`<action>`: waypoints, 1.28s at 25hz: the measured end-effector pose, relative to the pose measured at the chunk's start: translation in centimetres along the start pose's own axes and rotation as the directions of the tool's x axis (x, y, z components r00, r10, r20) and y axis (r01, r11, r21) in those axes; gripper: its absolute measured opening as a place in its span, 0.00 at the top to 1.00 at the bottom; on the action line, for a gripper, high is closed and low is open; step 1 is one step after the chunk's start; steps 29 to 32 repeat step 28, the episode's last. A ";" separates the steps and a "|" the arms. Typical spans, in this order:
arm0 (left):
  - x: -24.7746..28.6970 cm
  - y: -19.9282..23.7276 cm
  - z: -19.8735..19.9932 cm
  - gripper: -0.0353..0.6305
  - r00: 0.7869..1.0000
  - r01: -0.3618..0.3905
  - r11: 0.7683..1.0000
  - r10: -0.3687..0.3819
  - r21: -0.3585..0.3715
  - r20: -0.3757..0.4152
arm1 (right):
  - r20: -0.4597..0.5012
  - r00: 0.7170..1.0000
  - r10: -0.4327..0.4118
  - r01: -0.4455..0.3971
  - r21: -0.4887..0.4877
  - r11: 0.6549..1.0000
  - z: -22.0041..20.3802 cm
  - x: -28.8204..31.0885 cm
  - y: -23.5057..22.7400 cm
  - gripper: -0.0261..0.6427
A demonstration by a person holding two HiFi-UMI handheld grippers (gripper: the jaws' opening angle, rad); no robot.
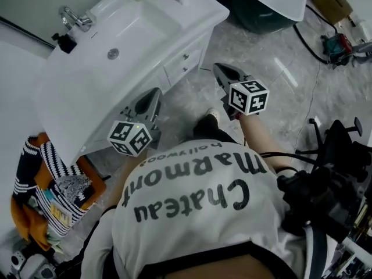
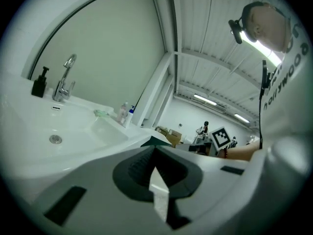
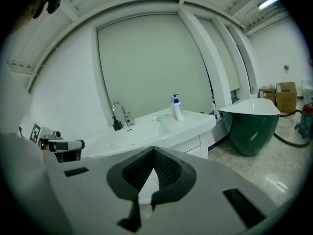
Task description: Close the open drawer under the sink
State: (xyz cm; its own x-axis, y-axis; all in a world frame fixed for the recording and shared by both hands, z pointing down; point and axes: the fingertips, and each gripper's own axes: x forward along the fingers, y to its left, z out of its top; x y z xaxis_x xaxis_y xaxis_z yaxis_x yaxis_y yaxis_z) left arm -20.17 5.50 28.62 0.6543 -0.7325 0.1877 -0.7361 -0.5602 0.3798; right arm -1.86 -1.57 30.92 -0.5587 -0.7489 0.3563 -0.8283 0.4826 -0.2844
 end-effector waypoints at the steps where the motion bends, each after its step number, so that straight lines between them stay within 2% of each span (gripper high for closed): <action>1: -0.4 -0.1 0.0 0.94 1.000 0.000 1.000 0.000 0.000 0.004 | 0.002 1.000 -0.002 0.002 0.009 1.000 -0.2 -0.3 0.3 0.94; 14: -2.7 -1.3 0.6 0.94 0.999 0.030 1.000 -0.030 0.007 0.030 | -0.014 1.000 -0.022 0.022 0.012 1.000 -1.8 -2.9 2.7 0.94; 32: -3.3 -0.9 0.1 0.94 1.000 0.031 0.999 -0.031 -0.008 -0.001 | 0.000 1.000 -0.029 0.029 0.025 0.999 -2.2 -2.6 3.0 0.94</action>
